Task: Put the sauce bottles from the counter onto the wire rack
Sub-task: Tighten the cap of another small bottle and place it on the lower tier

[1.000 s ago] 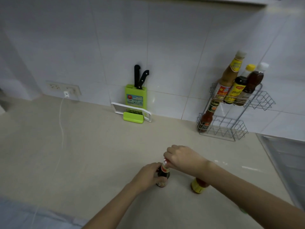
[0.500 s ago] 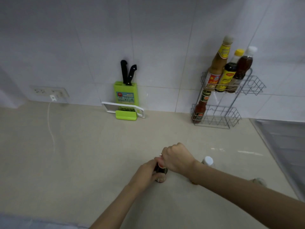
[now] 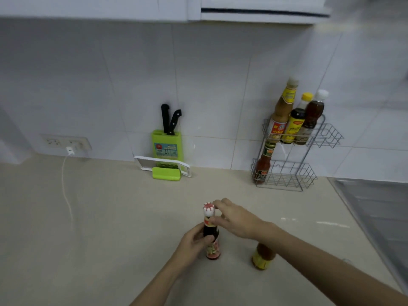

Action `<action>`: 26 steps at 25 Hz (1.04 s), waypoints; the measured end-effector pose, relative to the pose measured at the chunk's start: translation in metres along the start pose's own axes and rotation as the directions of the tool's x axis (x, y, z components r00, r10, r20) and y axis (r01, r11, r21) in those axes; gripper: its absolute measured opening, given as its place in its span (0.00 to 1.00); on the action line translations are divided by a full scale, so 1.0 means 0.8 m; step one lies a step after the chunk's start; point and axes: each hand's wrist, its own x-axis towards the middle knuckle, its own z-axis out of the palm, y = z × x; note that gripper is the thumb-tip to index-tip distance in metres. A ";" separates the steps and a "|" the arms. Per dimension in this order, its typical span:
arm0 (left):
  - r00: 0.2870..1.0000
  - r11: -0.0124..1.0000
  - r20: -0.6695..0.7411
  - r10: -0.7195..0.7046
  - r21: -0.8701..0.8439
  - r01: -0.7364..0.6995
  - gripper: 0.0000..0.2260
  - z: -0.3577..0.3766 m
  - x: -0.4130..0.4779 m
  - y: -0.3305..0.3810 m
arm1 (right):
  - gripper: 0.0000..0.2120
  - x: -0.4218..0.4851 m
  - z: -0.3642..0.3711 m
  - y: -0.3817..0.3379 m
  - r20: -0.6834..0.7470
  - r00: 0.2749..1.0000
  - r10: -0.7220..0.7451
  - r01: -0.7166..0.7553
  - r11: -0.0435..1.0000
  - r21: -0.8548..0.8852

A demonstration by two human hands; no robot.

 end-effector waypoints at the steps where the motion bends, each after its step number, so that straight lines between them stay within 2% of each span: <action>1: 0.999 0.999 0.038 0.014 -0.036 -0.013 0.16 -0.002 0.009 0.018 | 0.19 0.005 -0.009 0.004 -0.063 0.998 -0.020 0.030 0.986 0.166; 3: 0.991 0.998 0.137 -0.003 -0.062 0.012 0.17 -0.005 0.028 0.058 | 0.16 0.011 -0.037 0.009 -0.218 0.976 0.013 0.076 0.915 0.396; 5: 0.964 0.998 0.259 -0.054 0.004 0.055 0.16 0.002 0.050 0.101 | 0.16 0.015 -0.070 0.018 -0.265 0.961 0.082 0.071 0.851 0.521; 7: 0.933 0.988 0.335 -0.132 0.119 0.097 0.14 0.014 0.073 0.127 | 0.12 0.014 -0.096 0.038 -0.276 0.955 0.110 0.053 0.851 0.522; 9: 0.920 0.970 0.336 -0.203 0.201 0.140 0.13 0.028 0.095 0.131 | 0.08 0.008 -0.107 0.068 -0.366 0.910 0.193 0.035 0.846 0.531; 11: 0.916 0.952 0.306 -0.259 0.242 0.188 0.15 0.035 0.115 0.114 | 0.09 -0.003 -0.108 0.097 -0.455 0.821 0.345 0.029 0.771 0.636; 13: 0.923 0.937 0.238 -0.303 0.250 0.244 0.17 0.041 0.135 0.090 | 0.09 -0.015 -0.111 0.125 -0.501 0.699 0.510 0.075 0.644 0.761; 16: 0.920 0.922 0.114 -0.374 0.157 0.355 0.14 0.051 0.169 0.072 | 0.12 -0.027 -0.120 0.182 -0.495 0.442 0.748 0.144 0.485 0.862; 18: 0.918 0.918 0.081 -0.389 0.113 0.379 0.11 0.064 0.195 0.074 | 0.13 -0.029 -0.127 0.225 -0.439 0.305 0.845 0.200 0.394 0.897; 22: 0.921 0.921 0.041 -0.387 0.065 0.384 0.11 0.084 0.252 0.077 | 0.14 -0.017 -0.145 0.291 -0.345 0.165 0.924 0.337 0.276 0.900; 24: 0.923 0.921 0.029 -0.384 0.084 0.381 0.11 0.094 0.284 0.075 | 0.14 -0.001 -0.156 0.319 -0.338 0.103 0.935 0.380 0.277 0.883; 26: 0.928 0.925 0.022 -0.373 0.080 0.370 0.09 0.106 0.307 0.078 | 0.14 0.017 -0.163 0.336 -0.383 0.085 0.920 0.381 0.325 0.866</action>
